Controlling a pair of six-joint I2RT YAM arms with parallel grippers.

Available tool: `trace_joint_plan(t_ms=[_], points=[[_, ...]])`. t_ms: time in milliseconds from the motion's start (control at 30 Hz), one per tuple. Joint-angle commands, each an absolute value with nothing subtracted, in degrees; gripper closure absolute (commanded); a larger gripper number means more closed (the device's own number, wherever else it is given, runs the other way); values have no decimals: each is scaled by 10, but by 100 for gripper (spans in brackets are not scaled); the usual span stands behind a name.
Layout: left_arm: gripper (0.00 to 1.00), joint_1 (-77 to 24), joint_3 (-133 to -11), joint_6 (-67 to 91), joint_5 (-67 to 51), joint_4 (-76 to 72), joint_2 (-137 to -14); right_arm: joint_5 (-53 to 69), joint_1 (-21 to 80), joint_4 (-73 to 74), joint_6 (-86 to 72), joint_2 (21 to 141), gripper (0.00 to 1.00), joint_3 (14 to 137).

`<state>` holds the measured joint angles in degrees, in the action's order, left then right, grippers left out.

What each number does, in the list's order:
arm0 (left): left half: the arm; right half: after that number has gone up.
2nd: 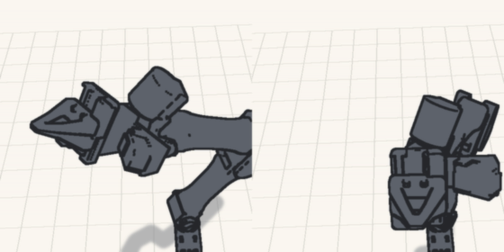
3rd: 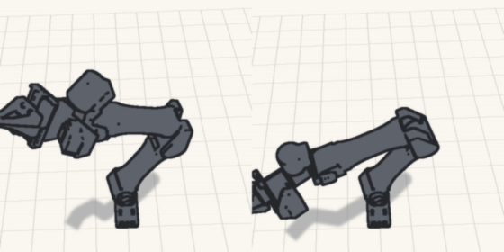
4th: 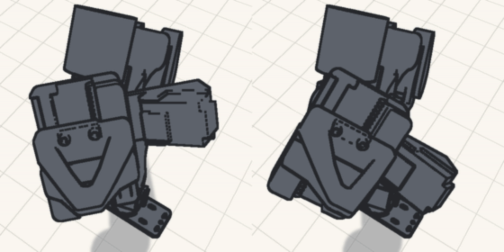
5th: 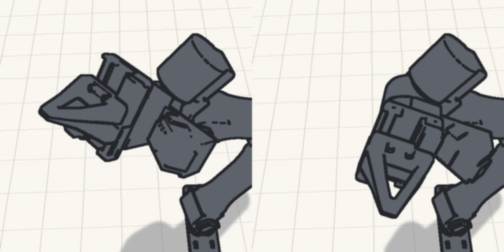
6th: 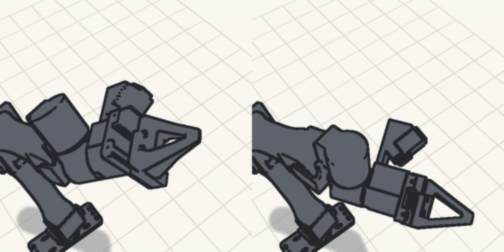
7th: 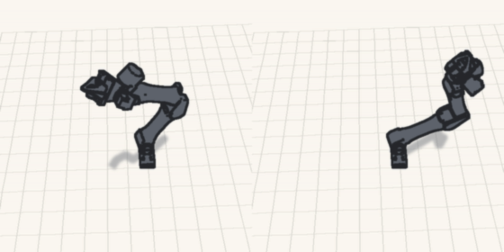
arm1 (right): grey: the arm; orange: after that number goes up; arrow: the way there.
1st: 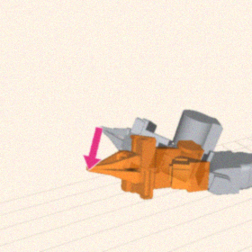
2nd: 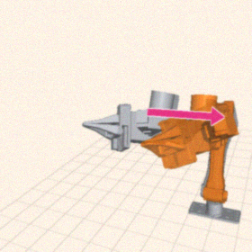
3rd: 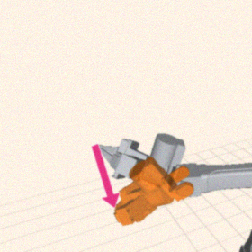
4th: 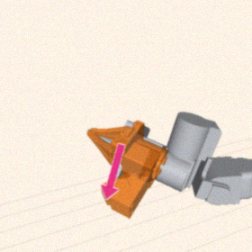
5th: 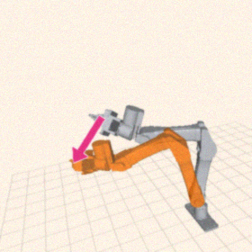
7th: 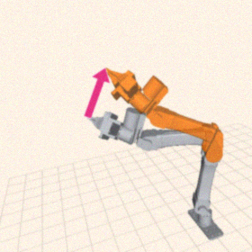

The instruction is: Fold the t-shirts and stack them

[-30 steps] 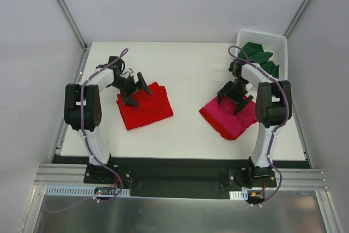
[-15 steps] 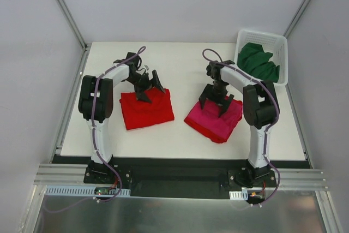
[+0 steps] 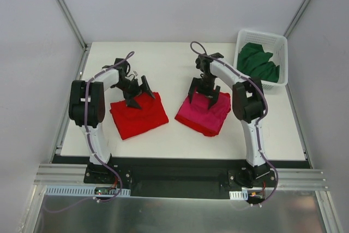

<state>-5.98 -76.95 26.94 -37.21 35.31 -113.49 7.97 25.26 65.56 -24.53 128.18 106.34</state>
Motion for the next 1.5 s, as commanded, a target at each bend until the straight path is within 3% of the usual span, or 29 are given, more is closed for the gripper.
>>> trace_joint_plan(t_ms=[0,267,500,800,1167,1300,1467], points=[[1,-31,-758,240,-316,379,-1084,112,265,690,-190,1320,4,1147],[1,9,-759,246,-286,406,-1062,142,272,739,-97,1405,4,1299],[1,28,-743,254,-275,422,-1027,142,293,748,-12,1434,4,1327],[0,29,-739,263,-304,437,-984,70,312,753,2,1355,4,1343],[1,26,-738,268,-318,438,-979,-36,317,734,-104,1113,4,1171],[1,2,-770,253,-302,441,-1004,-54,320,674,-152,1066,4,994],[1,-78,-866,210,-219,518,-1062,-77,345,606,-198,1055,4,911]])
